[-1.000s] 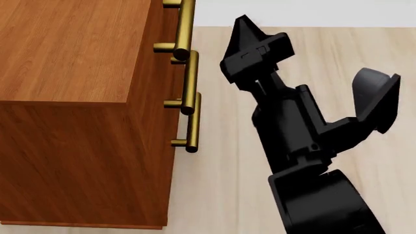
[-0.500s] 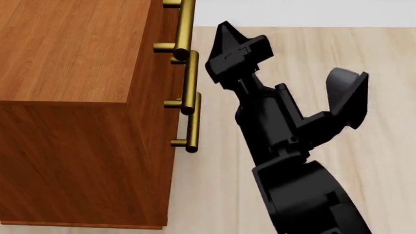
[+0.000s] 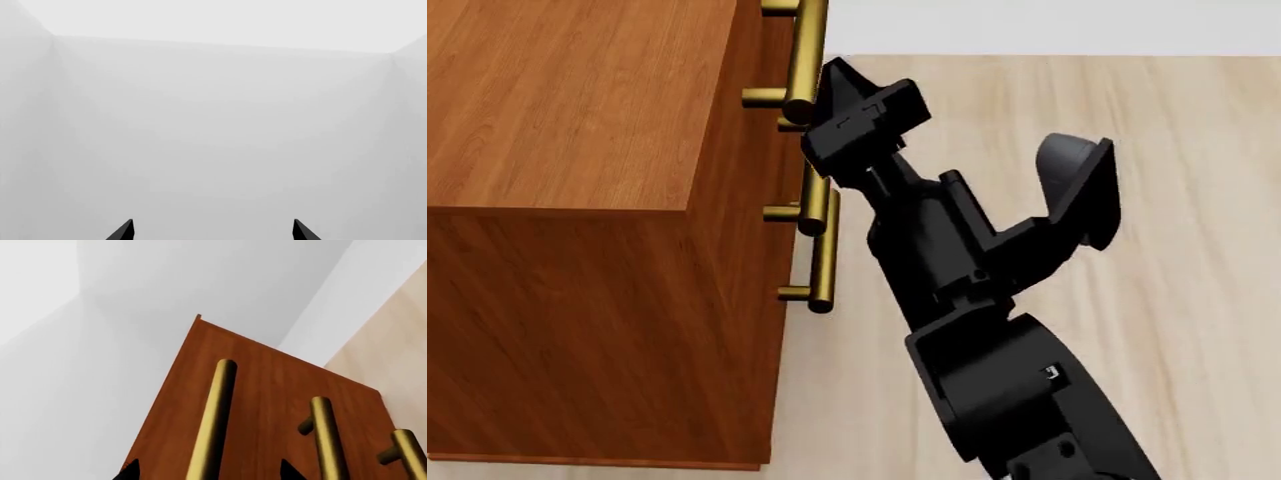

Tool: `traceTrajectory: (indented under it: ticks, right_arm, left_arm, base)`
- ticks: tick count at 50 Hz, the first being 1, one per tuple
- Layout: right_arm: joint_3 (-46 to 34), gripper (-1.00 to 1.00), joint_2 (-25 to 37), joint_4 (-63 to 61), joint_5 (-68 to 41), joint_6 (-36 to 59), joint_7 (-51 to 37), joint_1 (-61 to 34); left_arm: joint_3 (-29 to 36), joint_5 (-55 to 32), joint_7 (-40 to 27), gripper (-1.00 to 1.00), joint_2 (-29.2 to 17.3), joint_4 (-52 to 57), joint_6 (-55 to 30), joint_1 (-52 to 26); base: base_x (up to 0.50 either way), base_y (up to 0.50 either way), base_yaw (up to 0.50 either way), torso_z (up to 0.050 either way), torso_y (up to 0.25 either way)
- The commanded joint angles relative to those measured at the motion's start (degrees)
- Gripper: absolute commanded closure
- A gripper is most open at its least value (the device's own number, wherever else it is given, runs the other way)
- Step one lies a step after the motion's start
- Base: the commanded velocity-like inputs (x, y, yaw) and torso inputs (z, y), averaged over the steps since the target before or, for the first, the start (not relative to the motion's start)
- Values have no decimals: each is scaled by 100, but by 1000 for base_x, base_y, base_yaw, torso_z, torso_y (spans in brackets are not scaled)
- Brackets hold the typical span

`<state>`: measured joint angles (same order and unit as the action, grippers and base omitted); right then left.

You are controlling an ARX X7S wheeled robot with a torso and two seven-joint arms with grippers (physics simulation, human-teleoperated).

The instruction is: Close the bottom drawer of the cabinet and open the top drawer.

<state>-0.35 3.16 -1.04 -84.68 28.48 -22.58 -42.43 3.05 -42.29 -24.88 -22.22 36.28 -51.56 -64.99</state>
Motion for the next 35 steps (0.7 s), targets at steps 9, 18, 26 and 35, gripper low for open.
traceTrajectory:
  ticks: [9, 18, 26, 35]
  right_arm:
    - [-428, -100, 29, 488, 33, -77, 257, -194]
    - [-658, -100, 0, 702, 25, -64, 353, -320]
    - [-818, -100, 0, 844, 15, -94, 418, -370]
    - [-922, -100, 25, 953, -32, -145, 436, -449]
  left_arm:
    - [18, -15, -10, -100, -37, -31, 51, 0]
    - [26, -9, -8, -100, -55, -45, 96, 27]
    - [22, -4, -5, -100, -76, -58, 139, 58]
    - [32, -19, -18, -100, -91, -61, 145, 55]
  base:
    - [0, 0, 0, 0, 0]
    - [0, 0, 0, 0, 0]
    - [0, 0, 0, 0, 0]
    - [0, 0, 0, 0, 0]
